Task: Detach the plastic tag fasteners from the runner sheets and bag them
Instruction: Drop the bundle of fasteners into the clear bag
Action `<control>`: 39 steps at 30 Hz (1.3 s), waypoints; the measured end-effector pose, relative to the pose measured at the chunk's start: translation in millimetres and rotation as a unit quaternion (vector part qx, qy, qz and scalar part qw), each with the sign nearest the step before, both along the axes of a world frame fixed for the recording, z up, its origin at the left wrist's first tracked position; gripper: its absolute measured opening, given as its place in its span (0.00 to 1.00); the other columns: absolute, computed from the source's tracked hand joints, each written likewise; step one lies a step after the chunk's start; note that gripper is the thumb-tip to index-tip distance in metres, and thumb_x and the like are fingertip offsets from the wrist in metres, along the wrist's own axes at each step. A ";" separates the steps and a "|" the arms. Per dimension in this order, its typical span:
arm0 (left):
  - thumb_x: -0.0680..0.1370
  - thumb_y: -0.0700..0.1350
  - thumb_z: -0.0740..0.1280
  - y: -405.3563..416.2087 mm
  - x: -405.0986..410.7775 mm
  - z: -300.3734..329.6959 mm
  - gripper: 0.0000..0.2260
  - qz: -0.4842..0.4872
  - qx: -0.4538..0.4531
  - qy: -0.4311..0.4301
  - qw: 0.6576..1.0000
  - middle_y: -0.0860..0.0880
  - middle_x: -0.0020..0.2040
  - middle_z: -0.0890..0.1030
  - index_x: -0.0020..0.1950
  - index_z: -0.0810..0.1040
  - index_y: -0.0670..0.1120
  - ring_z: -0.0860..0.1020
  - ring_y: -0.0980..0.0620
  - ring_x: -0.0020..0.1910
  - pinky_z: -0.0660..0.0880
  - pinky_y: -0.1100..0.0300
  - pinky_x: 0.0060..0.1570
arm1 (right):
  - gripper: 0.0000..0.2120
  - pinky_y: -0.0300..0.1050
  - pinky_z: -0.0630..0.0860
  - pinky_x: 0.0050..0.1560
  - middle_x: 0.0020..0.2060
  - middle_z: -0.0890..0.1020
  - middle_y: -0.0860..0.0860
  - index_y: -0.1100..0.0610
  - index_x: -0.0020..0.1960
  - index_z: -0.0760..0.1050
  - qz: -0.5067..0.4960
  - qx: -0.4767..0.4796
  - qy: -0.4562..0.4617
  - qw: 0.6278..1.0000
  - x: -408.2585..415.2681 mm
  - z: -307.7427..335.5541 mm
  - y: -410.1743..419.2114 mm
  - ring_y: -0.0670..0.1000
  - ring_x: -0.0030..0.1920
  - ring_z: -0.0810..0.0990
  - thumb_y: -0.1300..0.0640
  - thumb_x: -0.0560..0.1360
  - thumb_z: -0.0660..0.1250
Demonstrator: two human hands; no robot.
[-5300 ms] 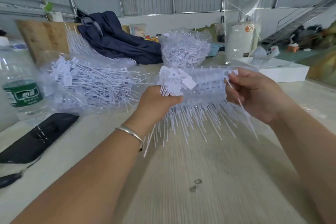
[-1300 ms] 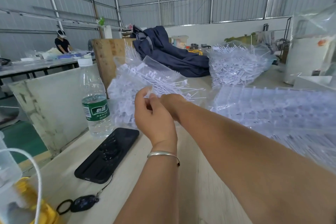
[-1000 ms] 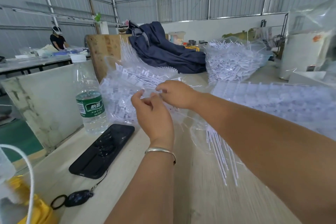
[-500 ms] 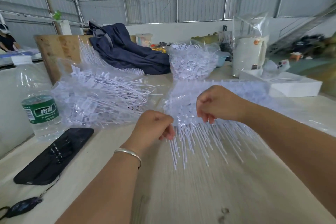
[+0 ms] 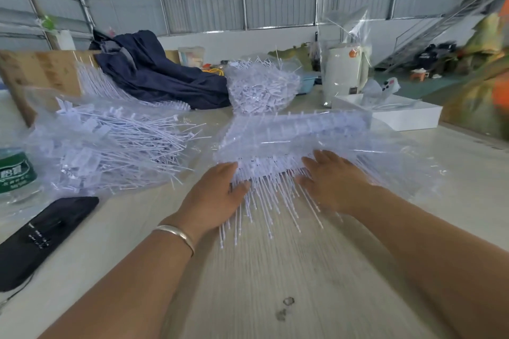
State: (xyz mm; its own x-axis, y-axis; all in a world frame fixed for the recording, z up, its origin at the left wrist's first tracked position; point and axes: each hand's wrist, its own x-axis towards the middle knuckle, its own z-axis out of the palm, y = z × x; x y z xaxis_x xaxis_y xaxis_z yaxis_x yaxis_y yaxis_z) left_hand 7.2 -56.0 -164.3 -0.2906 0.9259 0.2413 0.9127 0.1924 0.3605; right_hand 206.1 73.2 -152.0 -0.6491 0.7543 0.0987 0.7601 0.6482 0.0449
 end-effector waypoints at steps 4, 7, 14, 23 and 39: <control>0.81 0.60 0.55 -0.4 -0.3 -6.8 0.30 0.024 -0.052 0.051 0.997 0.49 0.79 0.58 0.79 0.56 0.47 0.56 0.51 0.77 0.54 0.56 0.74 | 0.29 0.55 0.57 0.74 0.77 0.60 0.55 0.52 0.78 0.54 0.005 -0.009 0.022 1.000 5.1 -10.3 6.3 0.55 0.77 0.55 0.39 0.81 0.47; 0.80 0.62 0.58 0.1 -3.9 -9.9 0.30 0.045 -0.046 0.019 0.998 0.50 0.78 0.61 0.78 0.59 0.50 0.60 0.48 0.76 0.59 0.52 0.74 | 0.21 0.51 0.66 0.66 0.68 0.71 0.54 0.53 0.70 0.67 0.015 0.019 0.052 0.998 8.3 -8.8 8.4 0.56 0.70 0.65 0.45 0.82 0.53; 0.80 0.52 0.63 6.6 -8.6 -5.0 0.23 0.113 0.100 -0.024 0.988 0.47 0.73 0.67 0.73 0.68 0.46 0.62 0.47 0.73 0.59 0.55 0.70 | 0.11 0.39 0.70 0.46 0.46 0.80 0.51 0.58 0.47 0.80 0.002 -0.023 0.259 0.966 9.6 0.3 8.0 0.55 0.50 0.78 0.66 0.76 0.61; 0.78 0.47 0.66 34.6 -14.9 7.5 0.21 0.183 0.041 -0.125 0.974 0.43 0.65 0.76 0.68 0.71 0.40 0.75 0.46 0.57 0.65 0.62 0.49 | 0.30 0.53 0.71 0.62 0.62 0.74 0.53 0.53 0.68 0.69 -0.015 -0.020 0.092 0.995 6.1 -7.5 8.4 0.56 0.67 0.66 0.35 0.74 0.63; 0.76 0.31 0.64 18.8 -32.4 5.9 0.06 0.225 0.173 -0.492 0.823 0.39 0.40 0.80 0.49 0.79 0.37 0.80 0.44 0.37 0.78 0.57 0.36 | 0.22 0.42 0.69 0.33 0.32 0.74 0.47 0.52 0.64 0.69 -0.027 -0.032 0.236 0.971 -2.6 -14.9 8.4 0.50 0.35 0.77 0.47 0.74 0.70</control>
State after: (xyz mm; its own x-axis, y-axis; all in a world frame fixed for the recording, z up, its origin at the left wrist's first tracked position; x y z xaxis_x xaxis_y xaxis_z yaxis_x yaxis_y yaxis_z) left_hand -25.2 -37.1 -158.4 -0.7978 0.5964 -0.0881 0.0113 0.1609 0.9869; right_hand 203.5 81.6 -167.0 -0.5033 0.7997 0.3273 0.7189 0.5977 -0.3550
